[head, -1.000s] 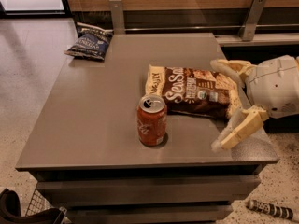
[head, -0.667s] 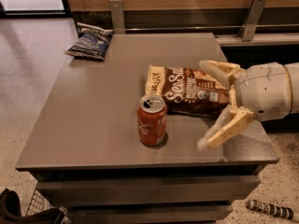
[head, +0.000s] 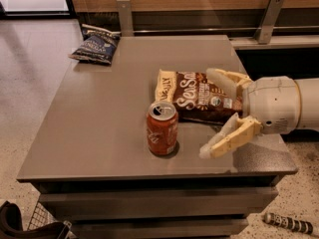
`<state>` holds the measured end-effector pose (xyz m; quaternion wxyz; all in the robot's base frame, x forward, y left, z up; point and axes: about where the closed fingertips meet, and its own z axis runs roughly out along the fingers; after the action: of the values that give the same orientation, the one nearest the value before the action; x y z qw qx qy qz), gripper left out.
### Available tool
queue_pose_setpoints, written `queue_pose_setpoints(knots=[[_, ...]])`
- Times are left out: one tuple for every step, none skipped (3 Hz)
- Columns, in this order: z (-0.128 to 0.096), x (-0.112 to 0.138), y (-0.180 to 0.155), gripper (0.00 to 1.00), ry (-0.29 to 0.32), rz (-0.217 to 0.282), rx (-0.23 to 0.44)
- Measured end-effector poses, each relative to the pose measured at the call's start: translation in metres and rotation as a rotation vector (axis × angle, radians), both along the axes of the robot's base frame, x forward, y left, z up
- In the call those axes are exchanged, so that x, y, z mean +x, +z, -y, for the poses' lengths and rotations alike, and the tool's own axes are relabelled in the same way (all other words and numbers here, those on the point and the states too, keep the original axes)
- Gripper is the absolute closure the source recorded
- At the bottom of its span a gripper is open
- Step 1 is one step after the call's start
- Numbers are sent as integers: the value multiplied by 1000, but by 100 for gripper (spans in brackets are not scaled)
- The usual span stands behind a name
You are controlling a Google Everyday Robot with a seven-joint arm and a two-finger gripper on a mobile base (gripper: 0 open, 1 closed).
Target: Move coke can near blue chip bag
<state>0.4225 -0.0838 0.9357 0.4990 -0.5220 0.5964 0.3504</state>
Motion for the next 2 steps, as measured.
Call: queue_pose_setpoints(knots=[[0,0,0,0,0,0,0],[-11,3,-19,0,-15,11,22]])
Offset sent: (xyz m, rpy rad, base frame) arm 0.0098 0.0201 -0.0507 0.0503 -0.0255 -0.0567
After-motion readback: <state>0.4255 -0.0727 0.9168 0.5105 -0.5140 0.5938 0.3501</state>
